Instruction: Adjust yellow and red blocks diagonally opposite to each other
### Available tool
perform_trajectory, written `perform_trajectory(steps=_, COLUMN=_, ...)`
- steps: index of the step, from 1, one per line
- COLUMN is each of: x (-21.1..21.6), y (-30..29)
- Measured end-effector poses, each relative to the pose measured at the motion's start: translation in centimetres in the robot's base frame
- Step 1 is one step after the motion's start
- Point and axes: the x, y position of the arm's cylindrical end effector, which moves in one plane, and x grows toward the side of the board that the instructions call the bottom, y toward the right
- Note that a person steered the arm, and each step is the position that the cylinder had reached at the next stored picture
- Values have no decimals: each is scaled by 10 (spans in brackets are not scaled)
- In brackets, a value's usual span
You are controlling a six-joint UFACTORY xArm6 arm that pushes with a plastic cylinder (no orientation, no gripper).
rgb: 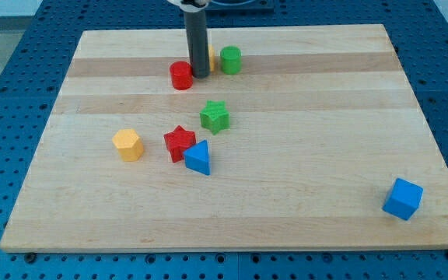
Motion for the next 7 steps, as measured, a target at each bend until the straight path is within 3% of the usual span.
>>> perform_trajectory(steps=3, x=12, y=-61)
perform_trajectory(steps=4, x=-8, y=-66)
perform_trajectory(steps=6, x=-104, y=-11)
perform_trajectory(steps=7, x=-75, y=9)
